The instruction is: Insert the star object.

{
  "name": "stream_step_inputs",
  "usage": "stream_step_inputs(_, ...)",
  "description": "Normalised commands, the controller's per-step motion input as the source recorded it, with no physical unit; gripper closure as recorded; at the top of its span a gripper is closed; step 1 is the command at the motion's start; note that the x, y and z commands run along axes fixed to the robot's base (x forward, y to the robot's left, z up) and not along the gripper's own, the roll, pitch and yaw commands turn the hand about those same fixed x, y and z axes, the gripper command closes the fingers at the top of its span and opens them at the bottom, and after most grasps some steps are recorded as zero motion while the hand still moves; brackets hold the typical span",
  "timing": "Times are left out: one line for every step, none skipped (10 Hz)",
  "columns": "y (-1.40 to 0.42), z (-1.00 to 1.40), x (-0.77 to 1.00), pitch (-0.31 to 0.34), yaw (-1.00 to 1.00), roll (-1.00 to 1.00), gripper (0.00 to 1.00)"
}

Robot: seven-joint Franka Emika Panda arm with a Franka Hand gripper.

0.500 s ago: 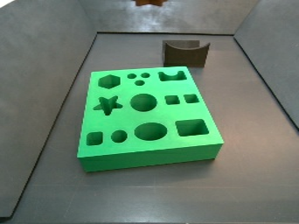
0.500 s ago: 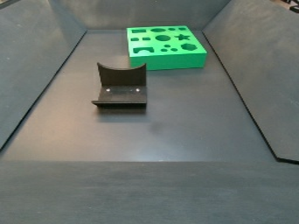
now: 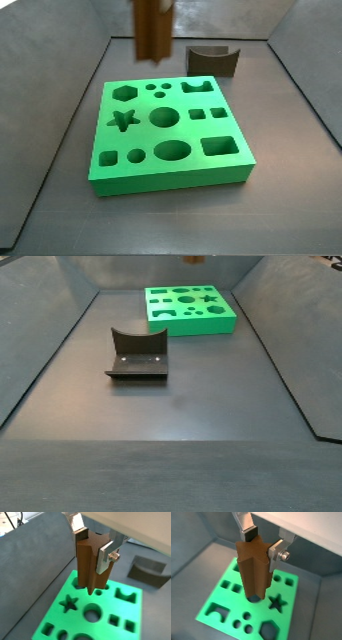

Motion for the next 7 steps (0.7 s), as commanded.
stream_step_inputs(-0.26,-0.67,-0.65,-0.094,-0.22,0.24,1.00)
stream_step_inputs(-0.27,-0.70,-0.51,-0.061,-0.33,0.21,1.00)
stream_step_inputs(-0.36,-0.67,-0.33,-0.119,-0.44,0.09,1.00)
stream_step_inputs(-0.32,-0.55,-0.16,-0.123,-0.55,0.01,1.00)
stream_step_inputs(-0.22,-0.44,-0.10,-0.103,-0.49,0.00,1.00)
stream_step_inputs(-0.14,-0.38,-0.04,-0.074,-0.41,0.00,1.00)
stream_step_inputs(0.00,-0.36,-0.05,0.000,-0.29,0.01,1.00)
